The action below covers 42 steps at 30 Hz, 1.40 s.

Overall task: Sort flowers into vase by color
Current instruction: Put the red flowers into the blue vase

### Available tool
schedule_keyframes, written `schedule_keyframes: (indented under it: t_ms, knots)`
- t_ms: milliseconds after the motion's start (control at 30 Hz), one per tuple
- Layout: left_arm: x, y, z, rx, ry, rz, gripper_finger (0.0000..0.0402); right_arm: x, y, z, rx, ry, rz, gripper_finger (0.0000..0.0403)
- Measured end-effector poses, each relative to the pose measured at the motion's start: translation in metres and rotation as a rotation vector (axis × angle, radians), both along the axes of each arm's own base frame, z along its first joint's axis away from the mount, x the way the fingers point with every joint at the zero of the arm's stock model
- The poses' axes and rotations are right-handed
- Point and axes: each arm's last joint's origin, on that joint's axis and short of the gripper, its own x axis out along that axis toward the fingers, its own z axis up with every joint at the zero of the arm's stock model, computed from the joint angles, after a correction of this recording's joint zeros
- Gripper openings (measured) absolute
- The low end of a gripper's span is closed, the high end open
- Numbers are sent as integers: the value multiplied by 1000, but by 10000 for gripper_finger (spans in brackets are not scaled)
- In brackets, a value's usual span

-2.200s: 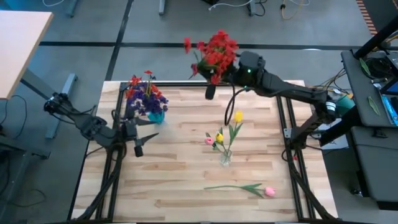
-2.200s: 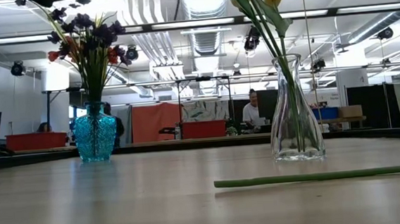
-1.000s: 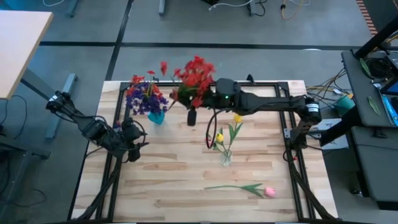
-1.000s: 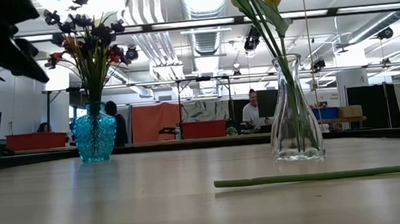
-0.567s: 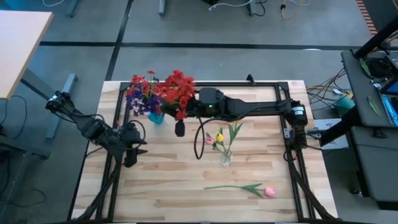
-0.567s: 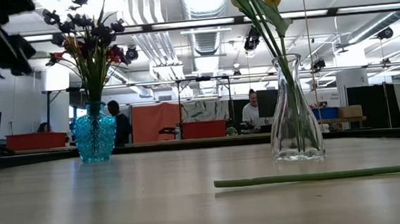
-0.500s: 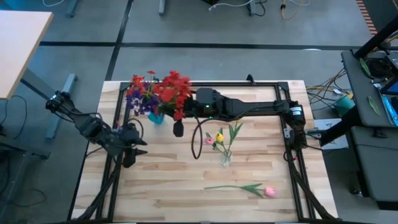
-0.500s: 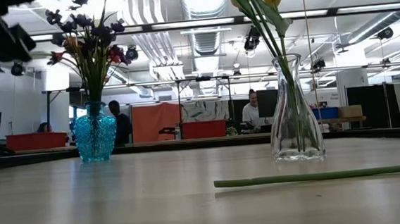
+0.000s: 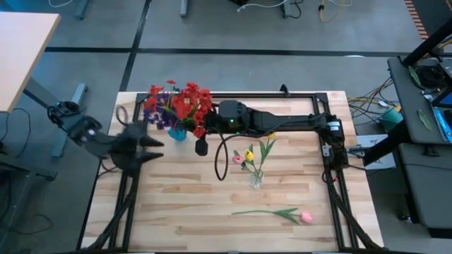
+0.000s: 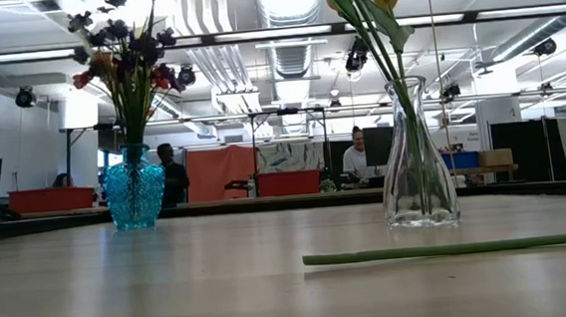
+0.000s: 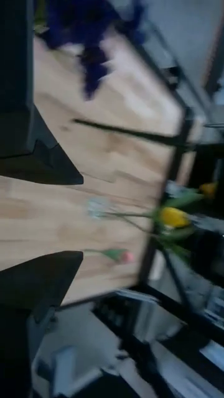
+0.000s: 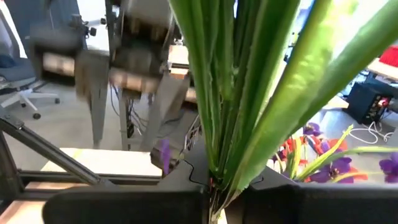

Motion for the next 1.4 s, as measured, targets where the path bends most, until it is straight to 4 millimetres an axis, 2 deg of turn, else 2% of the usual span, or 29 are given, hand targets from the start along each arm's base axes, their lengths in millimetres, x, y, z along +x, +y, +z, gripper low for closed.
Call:
schedule_keyframes:
  t_ms: [200,333,533,733,1000,1233,1400]
  knots:
    - [-10,7,34,41,-97,-28,168,4,2,-28,3,-4,4,9]
    - [-14,13,36,101,-97,42,168,5,2,-48,4,-83,2,9]
    - [-9,12,2,230,29,124,168,2,-1,-69,-52,-137,-89,9]
    - [1,4,-19,203,94,140,168,0,-5,-79,-77,-156,-111,9]
    - [4,-5,-39,98,261,67,168,1,-5,-73,-98,-170,-112,9]
    - [10,-16,-75,136,370,55,168,3,-7,-58,-132,-156,-115,9]
    - [15,-19,-98,158,344,125,168,4,-13,-43,-123,-151,-126,9]
